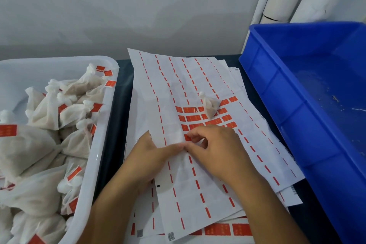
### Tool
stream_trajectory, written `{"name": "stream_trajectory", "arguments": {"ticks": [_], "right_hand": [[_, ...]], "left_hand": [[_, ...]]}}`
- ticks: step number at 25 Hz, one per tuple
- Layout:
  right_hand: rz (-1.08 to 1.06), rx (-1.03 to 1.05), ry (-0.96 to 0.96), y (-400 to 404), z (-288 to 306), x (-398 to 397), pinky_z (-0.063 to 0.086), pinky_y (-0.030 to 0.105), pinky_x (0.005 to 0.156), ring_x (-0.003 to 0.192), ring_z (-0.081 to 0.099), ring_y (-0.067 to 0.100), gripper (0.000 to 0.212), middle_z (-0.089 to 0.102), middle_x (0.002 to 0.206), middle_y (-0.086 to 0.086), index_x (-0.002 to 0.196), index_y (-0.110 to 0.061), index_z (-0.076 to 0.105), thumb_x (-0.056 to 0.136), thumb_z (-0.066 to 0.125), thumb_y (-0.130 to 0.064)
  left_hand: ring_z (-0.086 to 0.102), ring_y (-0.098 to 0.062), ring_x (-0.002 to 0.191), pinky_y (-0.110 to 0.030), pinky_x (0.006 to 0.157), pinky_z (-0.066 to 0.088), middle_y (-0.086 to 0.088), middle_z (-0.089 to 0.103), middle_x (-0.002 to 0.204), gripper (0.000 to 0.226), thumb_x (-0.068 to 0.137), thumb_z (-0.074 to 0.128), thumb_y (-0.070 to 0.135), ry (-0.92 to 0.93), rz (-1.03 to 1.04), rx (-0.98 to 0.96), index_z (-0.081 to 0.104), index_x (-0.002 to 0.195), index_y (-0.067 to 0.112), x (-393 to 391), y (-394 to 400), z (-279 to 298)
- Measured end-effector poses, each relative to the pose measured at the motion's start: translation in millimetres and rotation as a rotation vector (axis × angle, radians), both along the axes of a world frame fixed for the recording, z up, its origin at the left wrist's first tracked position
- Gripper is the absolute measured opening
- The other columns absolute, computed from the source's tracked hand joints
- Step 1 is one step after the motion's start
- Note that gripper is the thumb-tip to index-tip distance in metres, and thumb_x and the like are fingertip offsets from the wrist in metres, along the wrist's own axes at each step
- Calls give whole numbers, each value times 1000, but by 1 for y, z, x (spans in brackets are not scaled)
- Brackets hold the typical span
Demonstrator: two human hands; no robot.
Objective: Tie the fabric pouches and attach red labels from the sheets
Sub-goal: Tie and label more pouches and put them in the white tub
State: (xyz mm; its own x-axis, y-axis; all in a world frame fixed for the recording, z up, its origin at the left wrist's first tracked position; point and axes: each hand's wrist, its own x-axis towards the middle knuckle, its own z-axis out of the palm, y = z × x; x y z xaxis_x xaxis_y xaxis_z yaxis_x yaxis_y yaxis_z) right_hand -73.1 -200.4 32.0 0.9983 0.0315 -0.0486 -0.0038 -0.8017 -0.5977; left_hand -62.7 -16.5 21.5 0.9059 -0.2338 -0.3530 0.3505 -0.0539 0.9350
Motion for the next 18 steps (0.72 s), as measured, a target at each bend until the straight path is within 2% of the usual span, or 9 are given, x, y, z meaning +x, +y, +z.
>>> {"name": "stream_trajectory", "arguments": {"ticks": [4,6,10,14,18], "right_hand": [[-12,14,-47,-1,5,-5,50,23,98,104,70,8,41,72,121,-19,123,-37,71,91,64,-61],[-3,-2,-62,0,6,-8,50,23,97,101,71,8,37,73,118,-19,119,-36,73,92,64,-60],[21,1,-66,0,8,-8,53,25,98,98,71,8,31,74,114,-16,114,-33,75,95,64,-55],[46,-99,-96,0,6,-8,44,17,92,95,70,8,30,74,113,-16,113,-34,74,98,58,-55],[53,-118,-76,-2,6,-8,48,20,93,94,67,7,29,72,113,-16,112,-35,69,101,52,-54]], "left_hand": [[78,-31,91,-55,83,61,0,79,107,29,93,74,29,15,52,27,66,121,31,-2,-3,-2],[78,-30,92,-53,81,62,-1,79,108,26,96,71,27,-6,25,20,66,121,30,-3,-4,-1],[78,-24,91,-39,72,65,3,79,107,29,92,72,29,-112,6,36,66,121,31,-5,-7,3],[78,-16,92,-35,73,65,11,77,111,39,92,73,31,-214,6,136,60,129,35,-5,-11,4],[76,-13,95,-40,78,65,14,73,116,45,92,72,36,-230,8,229,53,132,40,-5,-10,3]]}}
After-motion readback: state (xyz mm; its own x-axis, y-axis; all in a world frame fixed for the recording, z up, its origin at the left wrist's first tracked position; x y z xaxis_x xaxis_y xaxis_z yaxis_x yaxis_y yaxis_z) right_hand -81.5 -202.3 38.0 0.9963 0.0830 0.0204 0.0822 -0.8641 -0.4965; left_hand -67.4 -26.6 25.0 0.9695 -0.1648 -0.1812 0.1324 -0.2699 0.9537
